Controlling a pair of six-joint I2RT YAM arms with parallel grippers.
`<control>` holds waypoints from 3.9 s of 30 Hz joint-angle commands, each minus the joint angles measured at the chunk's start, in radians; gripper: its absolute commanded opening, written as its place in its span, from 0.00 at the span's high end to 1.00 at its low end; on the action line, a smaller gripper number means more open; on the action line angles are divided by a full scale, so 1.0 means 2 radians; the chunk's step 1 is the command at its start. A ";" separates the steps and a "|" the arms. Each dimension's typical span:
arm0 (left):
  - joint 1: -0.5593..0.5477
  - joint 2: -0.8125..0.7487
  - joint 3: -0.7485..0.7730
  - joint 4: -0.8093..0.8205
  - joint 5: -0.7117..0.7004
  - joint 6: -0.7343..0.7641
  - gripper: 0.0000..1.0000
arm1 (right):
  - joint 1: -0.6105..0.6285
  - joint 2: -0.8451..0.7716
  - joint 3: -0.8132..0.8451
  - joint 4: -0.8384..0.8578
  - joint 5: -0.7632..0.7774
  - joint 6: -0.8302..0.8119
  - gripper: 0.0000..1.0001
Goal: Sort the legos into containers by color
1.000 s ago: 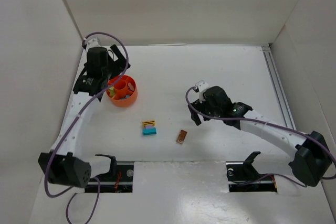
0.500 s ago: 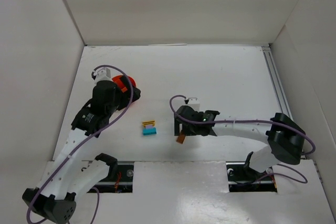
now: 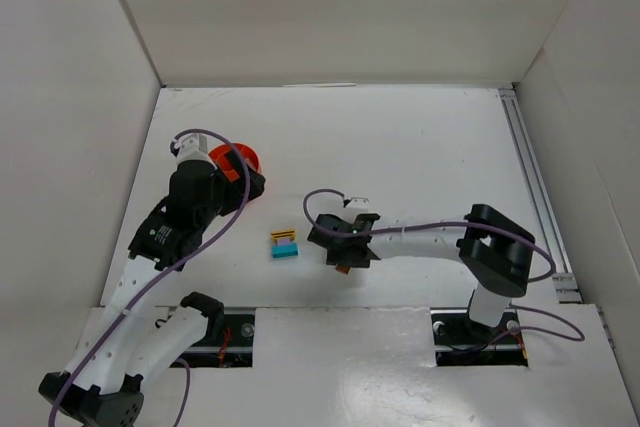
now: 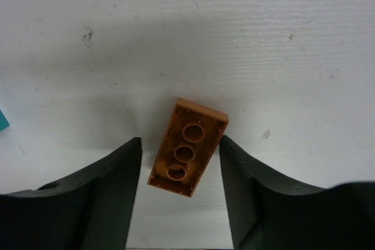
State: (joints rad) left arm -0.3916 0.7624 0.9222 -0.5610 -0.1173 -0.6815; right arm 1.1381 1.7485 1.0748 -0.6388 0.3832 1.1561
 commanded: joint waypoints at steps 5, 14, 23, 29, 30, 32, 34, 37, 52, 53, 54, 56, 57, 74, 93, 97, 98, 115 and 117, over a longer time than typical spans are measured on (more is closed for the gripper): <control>-0.001 -0.008 0.004 -0.010 0.006 0.029 0.00 | 0.025 0.035 -0.027 -0.036 -0.028 0.068 0.59; -0.001 0.048 0.008 0.018 0.072 0.045 0.00 | 0.051 -0.051 -0.046 0.084 0.091 -0.156 0.83; -0.001 0.066 -0.027 0.124 0.309 0.085 0.00 | 0.051 -0.316 -0.159 0.293 0.016 -0.605 0.83; -0.036 0.061 -0.076 0.249 0.461 0.075 0.06 | 0.051 -0.399 -0.155 0.298 -0.096 -0.717 0.81; -0.050 0.061 -0.076 0.258 0.451 0.075 0.06 | 0.051 -0.399 -0.140 0.292 -0.106 -0.728 0.81; -0.092 0.061 -0.061 0.264 0.430 0.068 0.08 | 0.051 -0.395 -0.125 0.273 -0.112 -0.738 0.81; -0.122 0.061 -0.055 0.270 0.408 0.058 0.09 | 0.051 -0.379 -0.106 0.261 -0.119 -0.754 0.81; -0.135 0.061 -0.049 0.274 0.388 0.052 0.12 | 0.051 -0.365 -0.096 0.256 -0.111 -0.765 0.81; -0.191 0.095 -0.038 0.240 0.323 0.051 0.79 | 0.051 -0.366 -0.076 0.266 -0.065 -0.761 0.81; -0.191 0.095 -0.038 0.240 0.323 0.051 0.91 | 0.051 -0.366 -0.076 0.266 -0.060 -0.761 0.81; -0.191 0.095 -0.038 0.235 0.316 0.051 0.98 | 0.051 -0.361 -0.076 0.266 -0.060 -0.761 0.81; -0.191 0.095 -0.027 0.230 0.306 0.051 1.00 | 0.051 -0.361 -0.076 0.266 -0.055 -0.761 0.81; -0.191 0.090 -0.027 0.230 0.300 0.051 1.00 | 0.051 -0.357 -0.076 0.266 -0.049 -0.756 0.79; -0.093 0.139 0.094 0.063 -0.039 0.019 1.00 | -0.010 -0.301 -0.058 0.142 0.142 -0.597 0.00; 0.124 0.321 0.162 0.014 -0.089 0.047 1.00 | -0.237 -0.335 -0.116 0.131 -0.034 -0.600 0.00; 0.124 0.321 0.152 0.039 -0.083 0.052 1.00 | -0.258 -0.340 -0.126 0.135 -0.060 -0.610 0.00; 0.124 0.321 0.148 0.039 -0.082 0.052 1.00 | -0.263 -0.340 -0.126 0.135 -0.064 -0.610 0.00; 0.124 0.328 0.161 0.019 -0.068 0.052 0.39 | -0.268 -0.376 -0.156 0.173 -0.193 -0.669 0.00; 0.124 0.304 0.161 0.014 -0.061 0.052 0.23 | -0.243 -0.376 -0.162 0.187 -0.222 -0.685 0.00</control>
State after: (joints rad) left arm -0.1440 1.4651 1.2110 -0.5125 -0.2504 -0.5774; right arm 0.6147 1.0183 0.7696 -0.3481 0.0818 -0.1474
